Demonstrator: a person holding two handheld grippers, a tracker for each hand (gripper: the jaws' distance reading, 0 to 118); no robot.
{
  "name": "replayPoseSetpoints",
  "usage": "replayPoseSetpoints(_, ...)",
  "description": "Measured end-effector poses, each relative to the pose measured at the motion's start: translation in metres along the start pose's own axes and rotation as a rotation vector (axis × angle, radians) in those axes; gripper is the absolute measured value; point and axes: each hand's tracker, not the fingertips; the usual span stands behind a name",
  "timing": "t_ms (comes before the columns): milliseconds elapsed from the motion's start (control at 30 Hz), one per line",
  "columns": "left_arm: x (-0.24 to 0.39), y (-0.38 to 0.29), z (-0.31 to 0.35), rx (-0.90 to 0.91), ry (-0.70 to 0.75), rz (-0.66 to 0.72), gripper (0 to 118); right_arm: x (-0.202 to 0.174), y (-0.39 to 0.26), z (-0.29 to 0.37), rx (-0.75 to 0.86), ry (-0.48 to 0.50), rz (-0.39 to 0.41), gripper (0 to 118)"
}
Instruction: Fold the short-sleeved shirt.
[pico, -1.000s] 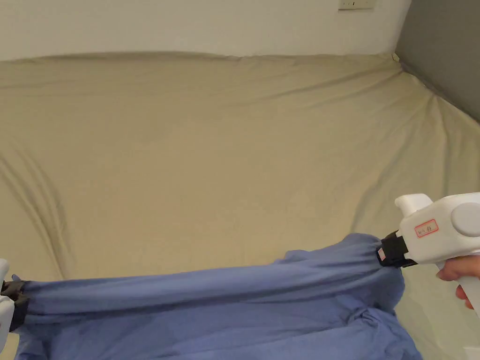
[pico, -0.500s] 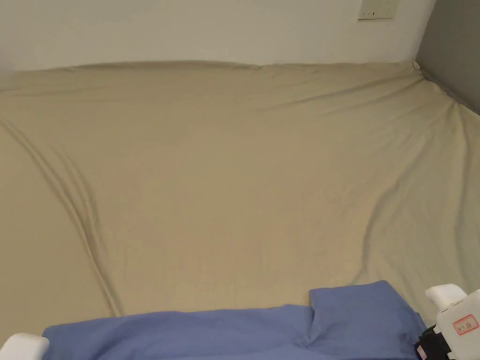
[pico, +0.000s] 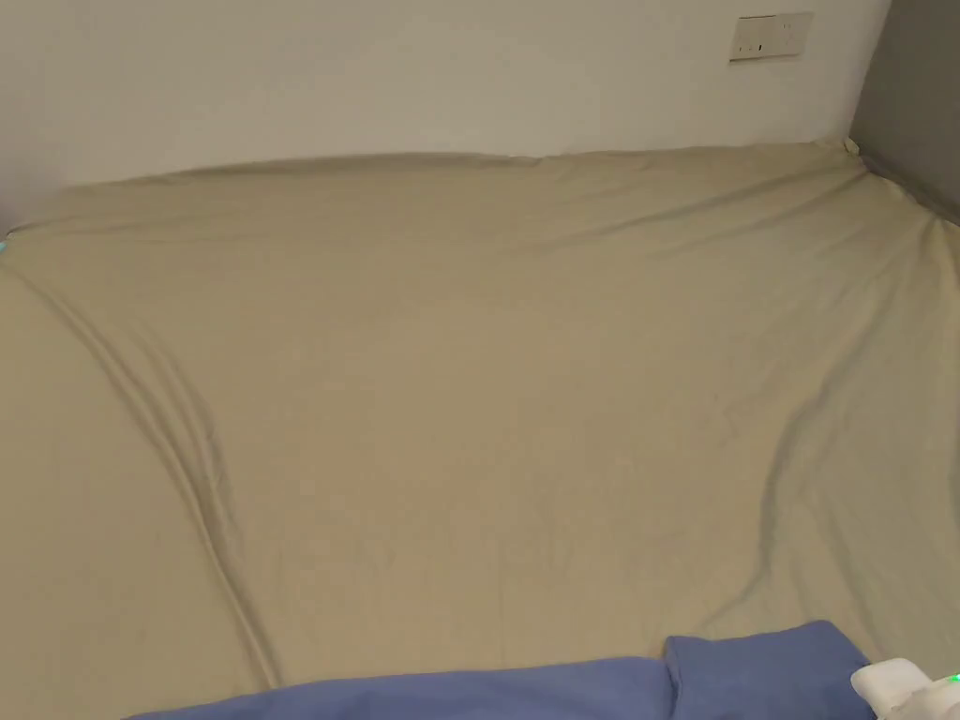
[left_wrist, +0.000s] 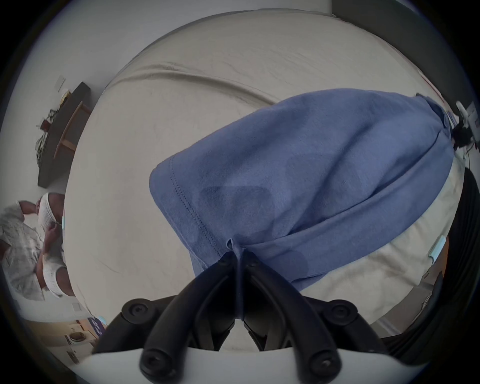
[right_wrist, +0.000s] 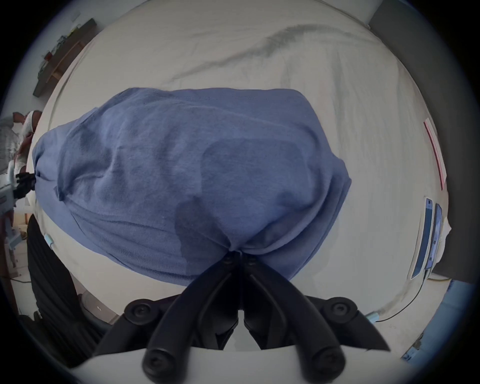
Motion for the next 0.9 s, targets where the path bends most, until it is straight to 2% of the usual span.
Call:
replayPoseSetpoints(33,0.000,0.002,0.003,-0.004,0.005,-0.013,5,0.003,0.001,0.006,0.002,0.008,-0.007,10)
replayPoseSetpoints(67,0.006,0.007,0.011,-0.004,0.003,-0.012,9,0.006,-0.001,0.014,0.020,0.021,-0.023,26)
replayPoseSetpoints(100,0.005,0.009,0.018,0.009,0.012,-0.002,22,0.007,-0.001,0.027,0.065,-0.001,-0.051,58)
replayPoseSetpoints(133,0.002,0.014,0.030,0.058,0.023,0.035,59,0.009,0.000,0.040,0.119,-0.037,-0.064,105)
replayPoseSetpoints(167,0.000,0.020,0.046,0.134,0.016,0.081,87,0.010,0.001,0.057,0.184,-0.060,-0.074,118)
replayPoseSetpoints(200,-0.003,0.022,0.058,0.215,0.016,0.121,102,0.010,0.002,0.076,0.276,-0.081,-0.083,115)
replayPoseSetpoints(233,-0.004,0.029,0.079,0.328,0.026,0.164,104,0.008,0.005,0.102,0.397,-0.085,-0.086,109)
replayPoseSetpoints(333,0.004,0.050,0.148,0.665,0.082,0.286,104,-0.015,0.014,0.164,0.662,-0.128,-0.080,110)
replayPoseSetpoints(433,0.028,0.065,0.208,0.965,0.123,0.364,103,-0.059,0.012,0.217,0.960,-0.159,-0.014,111)
replayPoseSetpoints(500,0.048,0.074,0.235,1.059,0.185,0.359,101,-0.090,0.009,0.237,1.088,-0.209,0.014,106)
replayPoseSetpoints(533,0.058,0.078,0.244,1.082,0.212,0.349,96,-0.106,0.008,0.245,1.133,-0.233,0.026,100)
replayPoseSetpoints(600,0.073,0.084,0.258,1.117,0.221,0.335,94,-0.130,0.006,0.253,1.190,-0.235,0.039,96)
replayPoseSetpoints(700,0.097,0.082,0.273,1.186,0.261,0.326,27,-0.157,0.000,0.260,1.248,-0.225,0.078,22)
replayPoseSetpoints(733,0.101,0.083,0.274,1.198,0.267,0.311,11,-0.163,0.000,0.258,1.269,-0.239,0.104,0)
replayPoseSetpoints(800,0.110,0.083,0.280,1.213,0.254,0.267,7,-0.175,-0.003,0.257,1.280,-0.290,0.156,0)
replayPoseSetpoints(833,0.113,0.084,0.280,1.213,0.258,0.244,1,-0.179,-0.004,0.257,1.275,-0.289,0.161,0)
replayPoseSetpoints(900,0.121,0.085,0.282,1.228,0.283,0.211,0,-0.179,-0.004,0.254,1.302,-0.286,0.149,0)
